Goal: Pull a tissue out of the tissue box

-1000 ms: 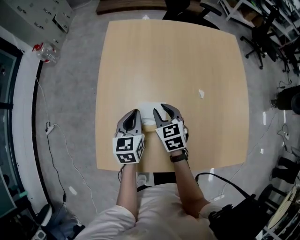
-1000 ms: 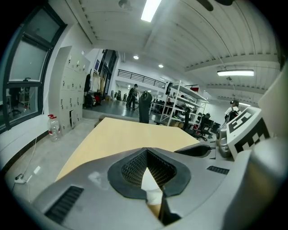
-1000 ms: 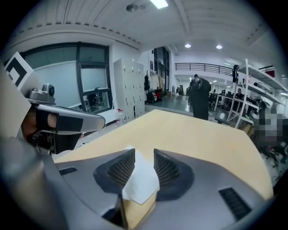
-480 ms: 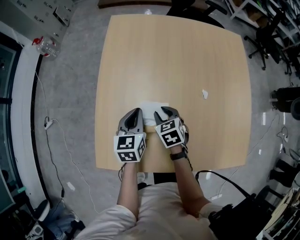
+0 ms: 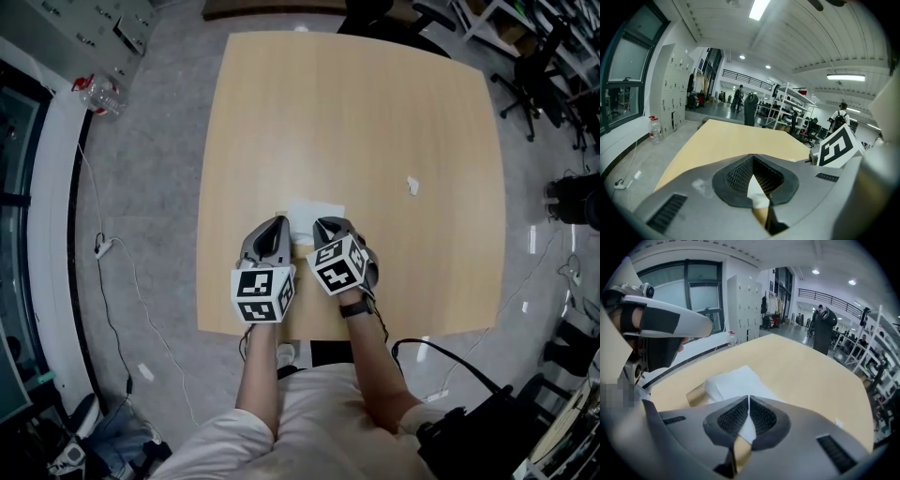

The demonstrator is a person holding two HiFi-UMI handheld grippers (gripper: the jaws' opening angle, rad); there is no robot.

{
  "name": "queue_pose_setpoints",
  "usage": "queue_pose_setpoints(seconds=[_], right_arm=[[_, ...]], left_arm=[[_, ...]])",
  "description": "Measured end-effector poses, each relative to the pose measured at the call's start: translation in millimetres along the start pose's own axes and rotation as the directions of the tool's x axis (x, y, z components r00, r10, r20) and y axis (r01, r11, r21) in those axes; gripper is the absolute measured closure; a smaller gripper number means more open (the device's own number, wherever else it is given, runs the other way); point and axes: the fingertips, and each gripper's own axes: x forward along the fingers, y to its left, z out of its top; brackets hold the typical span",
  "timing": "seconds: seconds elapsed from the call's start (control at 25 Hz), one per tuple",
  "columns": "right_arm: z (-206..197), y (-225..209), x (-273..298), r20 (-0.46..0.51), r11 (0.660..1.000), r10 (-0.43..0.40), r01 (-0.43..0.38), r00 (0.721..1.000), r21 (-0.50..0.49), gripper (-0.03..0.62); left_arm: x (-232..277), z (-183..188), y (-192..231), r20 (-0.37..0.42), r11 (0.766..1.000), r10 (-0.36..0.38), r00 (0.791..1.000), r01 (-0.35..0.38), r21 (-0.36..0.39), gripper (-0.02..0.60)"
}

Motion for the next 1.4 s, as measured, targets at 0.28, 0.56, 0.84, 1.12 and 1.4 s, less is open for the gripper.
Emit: queue_pose_setpoints(seconds=[0.28, 0.56, 0.84, 1.12, 1.4], right_arm=[[-10, 5, -13, 0.048, 0.998, -0.047, 0.046, 0.998, 0.03, 0.591], [7, 5, -50, 0.19, 0.989, -0.079, 0.053, 0.979, 0.138, 0.591], [26, 17, -95, 0.288, 0.983, -0.121, 0.074, 0.95, 0.168, 0.591], [39, 32, -133, 0.354, 0.978, -0.179, 0.128, 0.918, 0.162, 0.591], [66, 40, -189, 0.459, 0.969, -0.235, 0.169, 0.857, 0.181, 0.591]], left_arm=[[-20, 3, -7, 0.016, 1.0, 0.0, 1.0, -0.001, 0.019, 0.58], [-46, 10, -18, 0.041, 0.999, -0.016, 0.999, 0.014, 0.039, 0.58], [-75, 20, -28, 0.086, 0.998, -0.03, 0.996, 0.026, 0.057, 0.58], [-106, 30, -34, 0.137, 0.995, -0.057, 0.989, 0.046, 0.084, 0.58], [-137, 59, -46, 0.21, 0.99, -0.096, 0.973, 0.071, 0.122, 0.58]])
